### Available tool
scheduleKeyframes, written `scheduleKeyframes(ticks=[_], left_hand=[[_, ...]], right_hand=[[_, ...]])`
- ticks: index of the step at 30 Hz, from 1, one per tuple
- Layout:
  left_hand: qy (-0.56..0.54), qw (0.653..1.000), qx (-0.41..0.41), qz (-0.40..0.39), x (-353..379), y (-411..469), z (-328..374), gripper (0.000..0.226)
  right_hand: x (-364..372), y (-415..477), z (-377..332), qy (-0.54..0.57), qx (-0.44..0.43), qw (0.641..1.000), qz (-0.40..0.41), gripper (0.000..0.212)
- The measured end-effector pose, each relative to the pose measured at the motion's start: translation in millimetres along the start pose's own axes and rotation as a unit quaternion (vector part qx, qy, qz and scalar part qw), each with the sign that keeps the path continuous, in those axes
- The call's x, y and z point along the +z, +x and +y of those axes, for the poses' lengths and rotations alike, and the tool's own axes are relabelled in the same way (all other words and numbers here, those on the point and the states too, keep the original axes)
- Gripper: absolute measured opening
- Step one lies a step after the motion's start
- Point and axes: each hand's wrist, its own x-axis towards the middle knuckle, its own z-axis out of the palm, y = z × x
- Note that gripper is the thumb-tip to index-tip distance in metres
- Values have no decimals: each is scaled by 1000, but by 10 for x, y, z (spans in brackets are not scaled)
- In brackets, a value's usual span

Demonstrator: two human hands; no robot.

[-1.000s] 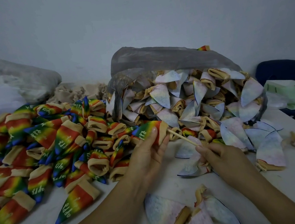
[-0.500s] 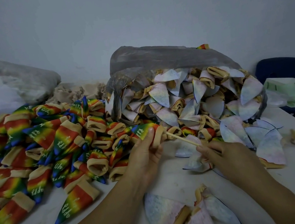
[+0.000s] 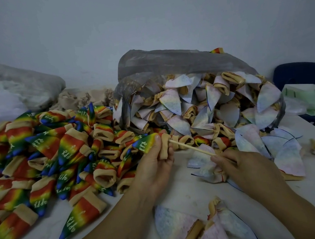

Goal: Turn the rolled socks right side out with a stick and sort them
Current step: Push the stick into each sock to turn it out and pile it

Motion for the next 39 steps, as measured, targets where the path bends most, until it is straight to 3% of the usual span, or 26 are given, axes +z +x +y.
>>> scheduleKeyframes(ticks=[4,8,13,17,23,30,32,34,35,39], left_hand=[[-46,999,-20,4,2,0,12,35],[-105,994,-35,2,49,-20,8,43],[-84,996,-18,15,38,-25,33,51],[-30,999,-21,7,9,-10,24,41],[76,997,11,-26,19,-4,-44,21],[123,991,54,3,55,-21,-110,30],[254,961,101,44,25,-7,-124,33],[418,895,134,77,2,-4,-115,42],[452,878,133,83,-5,-4,-104,44],[387,912,130,22,-30,-15,-63,39]], right_hand=[[22,1,-25,4,25,1000,-6,44],[70,7,-86,83,76,994,-5,36],[57,19,-101,80,62,995,-16,49],[-14,47,-3,7,35,999,-29,47],[-41,32,-14,-11,4,1000,1,51],[-42,18,-66,-37,-6,997,72,40],[-37,20,-72,-52,-11,994,91,45],[-33,17,-75,-65,-7,994,85,51],[-39,17,-78,-71,-6,994,79,51],[-75,35,-72,-52,-19,998,39,43]])
